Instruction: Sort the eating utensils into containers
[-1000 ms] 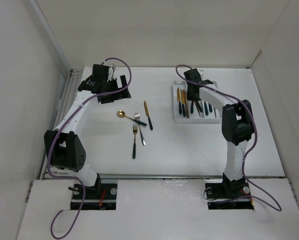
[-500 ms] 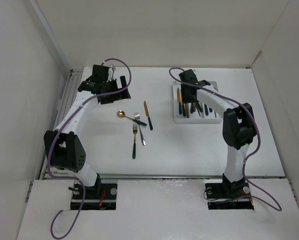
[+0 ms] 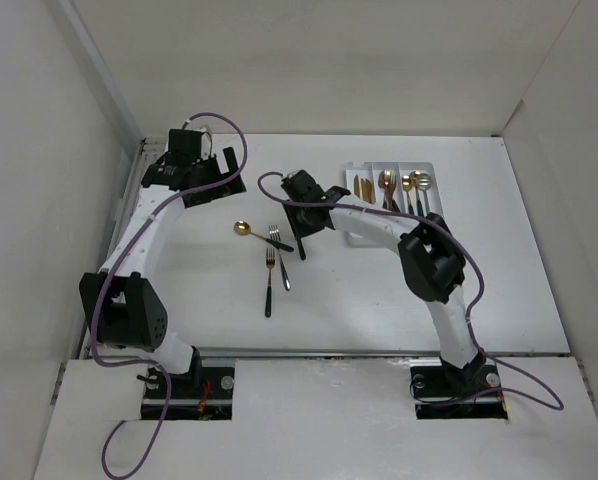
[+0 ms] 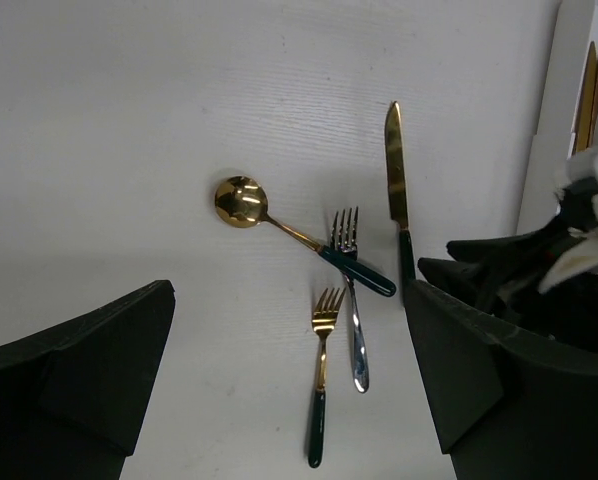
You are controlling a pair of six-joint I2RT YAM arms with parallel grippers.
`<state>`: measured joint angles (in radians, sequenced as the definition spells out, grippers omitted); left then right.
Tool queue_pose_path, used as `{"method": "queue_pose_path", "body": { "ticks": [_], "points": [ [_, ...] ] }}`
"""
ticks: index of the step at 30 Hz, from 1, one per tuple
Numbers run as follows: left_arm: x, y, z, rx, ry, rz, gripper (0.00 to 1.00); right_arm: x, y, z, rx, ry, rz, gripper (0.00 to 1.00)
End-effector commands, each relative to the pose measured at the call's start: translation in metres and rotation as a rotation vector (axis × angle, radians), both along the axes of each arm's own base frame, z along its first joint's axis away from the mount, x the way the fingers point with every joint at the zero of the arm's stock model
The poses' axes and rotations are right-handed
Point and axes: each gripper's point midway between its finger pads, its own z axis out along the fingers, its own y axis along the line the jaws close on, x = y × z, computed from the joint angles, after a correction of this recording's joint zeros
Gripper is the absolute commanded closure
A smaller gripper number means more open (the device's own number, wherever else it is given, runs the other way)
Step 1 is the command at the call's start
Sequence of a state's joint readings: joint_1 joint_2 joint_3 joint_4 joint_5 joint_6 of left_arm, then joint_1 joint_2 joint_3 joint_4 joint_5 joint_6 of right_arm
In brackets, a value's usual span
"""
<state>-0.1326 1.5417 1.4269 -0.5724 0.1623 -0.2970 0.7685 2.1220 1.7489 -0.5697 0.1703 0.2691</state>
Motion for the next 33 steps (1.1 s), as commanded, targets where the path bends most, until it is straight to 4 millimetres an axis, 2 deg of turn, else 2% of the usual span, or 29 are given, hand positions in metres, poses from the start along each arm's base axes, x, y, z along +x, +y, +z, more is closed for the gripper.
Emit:
{"method": "queue_pose_path", "body": {
  "ticks": [1, 5, 8, 11, 12, 16, 20, 21, 22, 23, 25, 28, 29, 30, 32, 33],
  "points": [
    [-0.005, 0.005, 0.015, -0.003, -0.048, 0.011, 0.00, 0.008, 0.008, -0.003, 0.029, 0.003, -0.011, 0.60],
    [-0.005, 0.010, 0.019, -0.017, -0.055, 0.018, 0.00, 0.008, 0.010, -0.014, 0.023, 0.019, -0.006, 0.62],
    [-0.003, 0.010, 0.020, -0.018, -0.064, 0.018, 0.00, -0.005, 0.017, -0.032, 0.006, 0.050, 0.023, 0.62],
    [-0.005, 0.010, 0.016, -0.017, -0.054, 0.018, 0.00, -0.011, 0.022, -0.036, -0.014, 0.041, 0.022, 0.62],
    [-0.005, 0.010, 0.016, -0.017, -0.054, 0.018, 0.00, -0.012, 0.019, -0.047, -0.044, 0.058, 0.016, 0.62],
    [-0.005, 0.010, 0.016, -0.017, -0.054, 0.018, 0.00, -0.014, 0.012, -0.056, -0.098, 0.070, -0.028, 0.65],
    [-0.006, 0.014, 0.012, -0.016, -0.045, 0.027, 0.00, -0.016, 0.010, -0.063, -0.113, 0.083, -0.028, 0.79],
    [-0.006, 0.014, 0.012, -0.016, -0.045, 0.027, 0.00, -0.020, 0.010, -0.066, -0.110, 0.101, -0.019, 0.85],
    [-0.006, 0.014, 0.012, -0.016, -0.045, 0.027, 0.00, -0.016, 0.009, -0.065, -0.091, 0.106, -0.032, 0.96],
    [-0.006, 0.014, 0.012, -0.016, -0.045, 0.027, 0.00, -0.015, 0.011, -0.065, -0.078, 0.102, -0.041, 1.00],
    [-0.006, 0.014, 0.012, -0.016, -0.045, 0.027, 0.00, -0.009, 0.004, -0.054, -0.073, 0.073, -0.061, 1.00],
    [-0.006, 0.014, 0.012, -0.016, -0.045, 0.027, 0.00, 0.011, -0.006, -0.008, -0.032, -0.026, -0.103, 1.00],
    [-0.006, 0.014, 0.012, -0.016, -0.045, 0.027, 0.00, 0.020, -0.005, 0.026, 0.030, -0.085, -0.116, 1.00],
    [-0.006, 0.014, 0.012, -0.016, -0.045, 0.027, 0.00, 0.028, -0.011, 0.045, 0.056, -0.124, -0.139, 1.00],
    [-0.006, 0.014, 0.012, -0.016, -0.045, 0.027, 0.00, 0.046, -0.038, 0.069, 0.095, -0.169, -0.200, 1.00],
    [-0.006, 0.014, 0.012, -0.016, -0.045, 0.027, 0.00, 0.053, -0.046, 0.091, 0.142, -0.209, -0.218, 1.00]
  ]
}}
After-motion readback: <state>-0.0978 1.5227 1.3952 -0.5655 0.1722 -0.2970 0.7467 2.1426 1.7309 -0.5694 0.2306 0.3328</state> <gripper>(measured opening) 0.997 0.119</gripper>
